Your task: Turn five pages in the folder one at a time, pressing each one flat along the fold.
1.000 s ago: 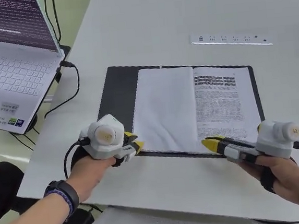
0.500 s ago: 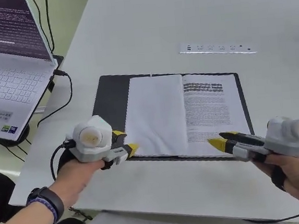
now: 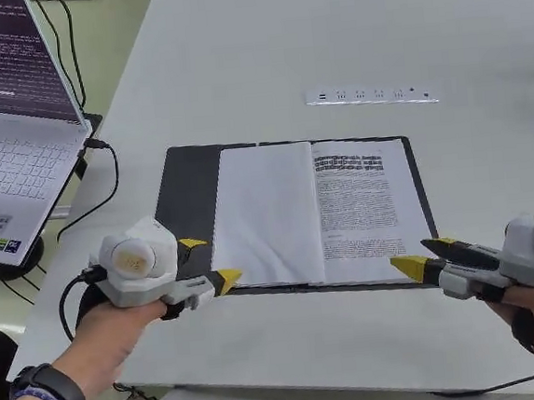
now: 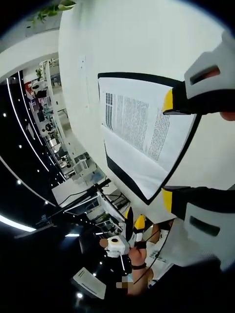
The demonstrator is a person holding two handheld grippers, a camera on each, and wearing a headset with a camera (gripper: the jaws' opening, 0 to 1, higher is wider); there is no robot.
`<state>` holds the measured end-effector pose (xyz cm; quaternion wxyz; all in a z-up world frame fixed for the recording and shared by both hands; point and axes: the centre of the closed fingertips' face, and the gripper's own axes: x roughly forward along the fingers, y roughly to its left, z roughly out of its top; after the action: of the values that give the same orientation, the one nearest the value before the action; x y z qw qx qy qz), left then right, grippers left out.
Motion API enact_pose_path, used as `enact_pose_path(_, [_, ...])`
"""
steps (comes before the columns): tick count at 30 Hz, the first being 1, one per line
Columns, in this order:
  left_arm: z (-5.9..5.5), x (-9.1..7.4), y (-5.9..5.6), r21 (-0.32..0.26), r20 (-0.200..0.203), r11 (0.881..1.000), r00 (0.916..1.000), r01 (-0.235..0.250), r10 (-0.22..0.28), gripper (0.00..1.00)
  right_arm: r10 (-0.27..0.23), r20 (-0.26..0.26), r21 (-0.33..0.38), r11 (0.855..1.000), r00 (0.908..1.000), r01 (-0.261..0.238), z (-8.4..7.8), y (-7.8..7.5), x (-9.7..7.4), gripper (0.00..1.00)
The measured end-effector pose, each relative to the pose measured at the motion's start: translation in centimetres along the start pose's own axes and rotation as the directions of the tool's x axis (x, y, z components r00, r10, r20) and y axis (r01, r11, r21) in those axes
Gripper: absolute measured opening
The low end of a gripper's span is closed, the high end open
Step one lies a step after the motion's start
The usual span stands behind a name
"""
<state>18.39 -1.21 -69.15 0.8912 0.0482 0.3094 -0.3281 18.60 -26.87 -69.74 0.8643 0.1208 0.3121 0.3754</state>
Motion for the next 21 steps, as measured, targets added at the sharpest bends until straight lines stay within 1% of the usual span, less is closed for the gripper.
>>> enact_pose_path(3, [0.0, -0.7, -0.2, -0.01, 0.005, 1.0, 1.0, -0.005, 0.005, 0.47, -0.014, 0.013, -0.002, 1.0, 0.9998, 0.014, 0.1, 0.1, -0.8, 0.6])
enact_pose_path(6, [-0.2, -1.2, -0.1, -0.015, 0.008, 1.0, 0.9999, -0.013, 0.013, 0.49, -0.044, 0.017, -0.02, 0.999, 0.9989, 0.044, 0.0, 0.0, -1.6, 0.63])
enact_pose_path(8, [-0.3, -1.8, -0.1, -0.026, 0.014, 1.0, 0.9997, -0.018, 0.018, 0.5, -0.054, 0.023, -0.022, 0.998, 0.9983, 0.055, 0.0, 0.0, -2.0, 0.67])
enact_pose_path(10, [-0.4, -2.2, -0.1, -0.031, 0.014, 0.999, 0.9996, -0.024, 0.025, 0.52, -0.06, 0.028, -0.019, 0.998, 0.9978, 0.061, -0.1, 0.0, -2.4, 0.68])
enact_pose_path(12, [-0.6, -2.6, -0.2, -0.038, 0.015, 0.999, 0.9995, -0.027, 0.028, 0.54, -0.07, 0.026, -0.022, 0.997, 0.9972, 0.071, -0.2, 0.1, -2.9, 0.69])
enact_pose_path(15, [-0.8, -3.2, 0.0, -0.046, 0.015, 0.998, 0.999, -0.042, 0.043, 0.56, -0.086, 0.015, -0.029, 0.996, 0.9962, 0.086, -0.6, 0.2, -3.4, 0.76])
enact_pose_path(16, [-0.9, -3.6, 0.3, -0.052, 0.02, 0.997, 0.998, -0.059, 0.06, 0.57, -0.09, 0.013, -0.03, 0.996, 0.9959, 0.09, -0.7, 0.3, -3.5, 0.77])
enact_pose_path(18, [-0.8, -4.0, 0.5, -0.08, 0.035, 0.994, 0.9966, -0.071, 0.074, 0.6, -0.094, 0.016, -0.026, 0.995, 0.9954, 0.094, -0.8, 0.4, -4.0, 0.78])
enact_pose_path(19, [-0.8, -4.3, 0.5, -0.097, 0.042, 0.993, 0.9961, -0.073, 0.077, 0.61, -0.101, 0.021, -0.022, 0.995, 0.9947, 0.102, -0.9, 0.4, -4.2, 0.79])
enact_pose_path(21, [-1.0, -4.6, 0.4, -0.102, 0.043, 0.992, 0.9959, -0.075, 0.08, 0.63, -0.114, 0.021, -0.021, 0.993, 0.9932, 0.115, -1.1, 0.3, -4.6, 0.8])
